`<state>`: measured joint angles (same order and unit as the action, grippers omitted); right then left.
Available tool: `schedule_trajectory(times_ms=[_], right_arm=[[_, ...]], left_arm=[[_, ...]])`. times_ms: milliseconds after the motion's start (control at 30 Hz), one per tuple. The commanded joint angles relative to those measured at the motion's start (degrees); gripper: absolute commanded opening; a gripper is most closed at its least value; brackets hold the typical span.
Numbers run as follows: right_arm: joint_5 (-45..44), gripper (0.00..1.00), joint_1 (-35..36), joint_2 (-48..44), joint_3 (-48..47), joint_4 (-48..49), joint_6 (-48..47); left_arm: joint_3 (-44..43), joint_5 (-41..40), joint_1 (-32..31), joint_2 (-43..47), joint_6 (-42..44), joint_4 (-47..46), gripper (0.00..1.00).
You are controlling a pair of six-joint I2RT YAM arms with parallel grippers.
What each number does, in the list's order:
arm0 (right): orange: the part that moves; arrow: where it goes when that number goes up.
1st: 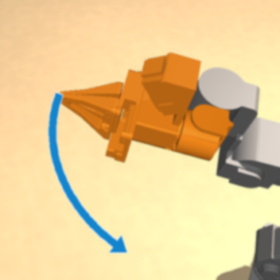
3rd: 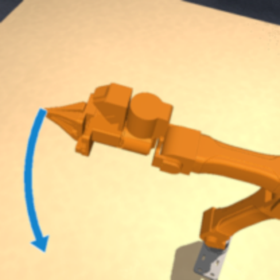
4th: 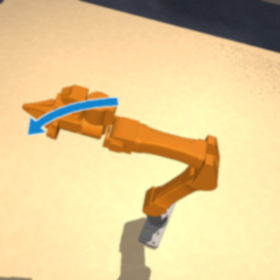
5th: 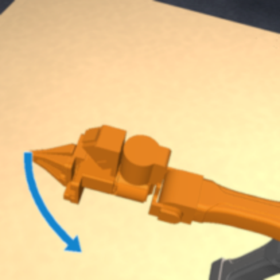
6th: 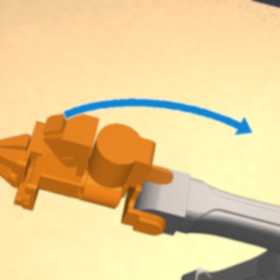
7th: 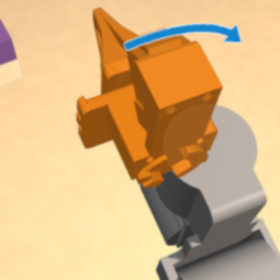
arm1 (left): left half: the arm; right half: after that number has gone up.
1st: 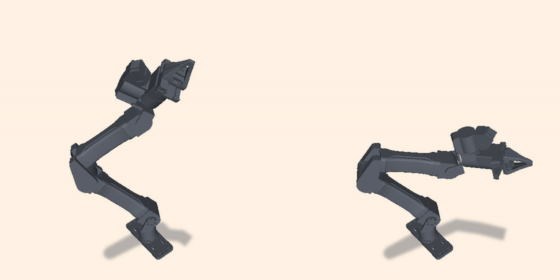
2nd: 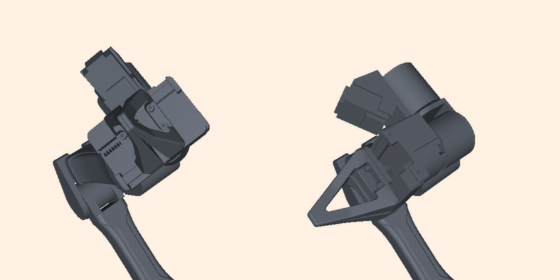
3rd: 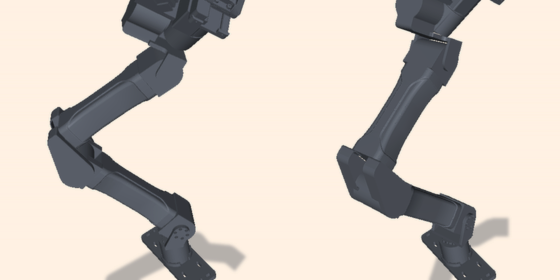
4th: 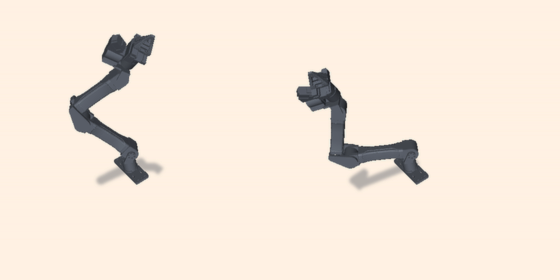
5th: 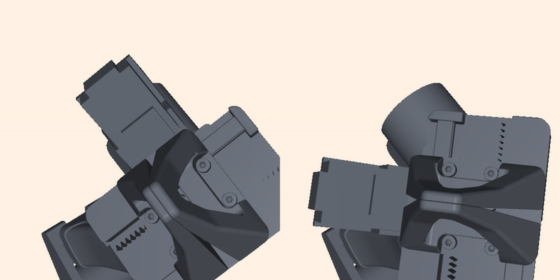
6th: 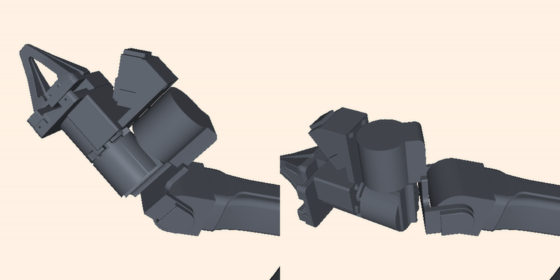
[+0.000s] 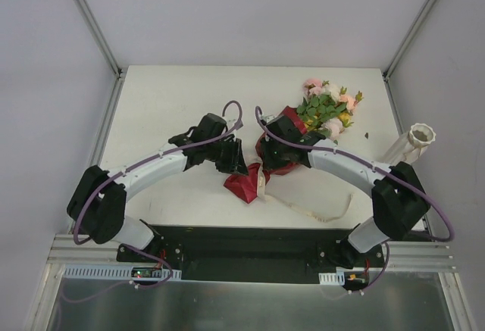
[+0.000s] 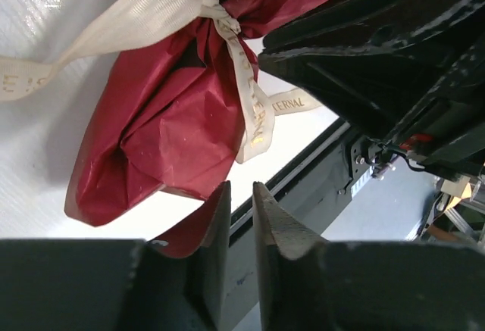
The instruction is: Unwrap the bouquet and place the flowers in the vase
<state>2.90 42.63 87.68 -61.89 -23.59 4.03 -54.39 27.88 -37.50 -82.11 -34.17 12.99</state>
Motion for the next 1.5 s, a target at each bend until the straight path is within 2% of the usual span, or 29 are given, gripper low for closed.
schedule_trajectory(times_ms=[0, 200, 533, 767, 867, 967, 1033, 1067, 1200, 1467], right_arm=[[0.18, 0.15, -0.01, 2.05, -1.4, 5.31, -1.22], [-2.28, 0.15, -0.18, 2.41, -0.34, 6.63, -3.32], [-4.3, 0.15, -0.27, 5.4, -0.25, 5.31, -5.18], [-3.42, 0.2, -0.18, 6.71, 1.33, 7.16, -5.26], [0.26, 0.22, -0.09, 7.42, 1.77, 9.09, -5.26], [-1.66, 0.23, 0.35, 8.47, 1.77, 8.92, -5.35], [-4.63, 0.2, 0.61, 9.26, 1.51, 8.48, -5.61], [-5.44, 0.14, 0.78, 9.26, 1.59, 8.3, -5.79], [-10.88, 0.01, 2.89, 6.47, 1.33, 7.25, -6.23], [-19.15, 0.01, 4.48, -2.51, 0.72, 4.17, -4.56]], left_arm=[[-1.16, -1.07, -0.3, -3.57, -2.47, -4.46, 0.13], [0.69, -3.09, -0.47, -6.66, -3.18, -6.22, 0.08], [5.43, -3.88, -0.47, -9.56, -3.71, -9.21, 0.06], [5.7, -3.53, -0.56, -9.65, -3.62, -9.83, 0.05], [5.7, -3.27, -0.56, -9.91, -3.79, -9.74, 0.05], [5.7, -3.27, -0.56, -10.09, -3.8, -9.92, 0.05], [5.7, -3.18, -0.56, -10.18, -3.88, -10.0, 0.05], [5.7, -3.18, -0.56, -10.27, -3.88, -10.09, 0.05], [5.96, -4.06, -0.65, -10.62, -4.06, -10.09, 0.02], [7.37, -6.61, -0.47, -14.13, -4.23, -10.18, 0.0]])
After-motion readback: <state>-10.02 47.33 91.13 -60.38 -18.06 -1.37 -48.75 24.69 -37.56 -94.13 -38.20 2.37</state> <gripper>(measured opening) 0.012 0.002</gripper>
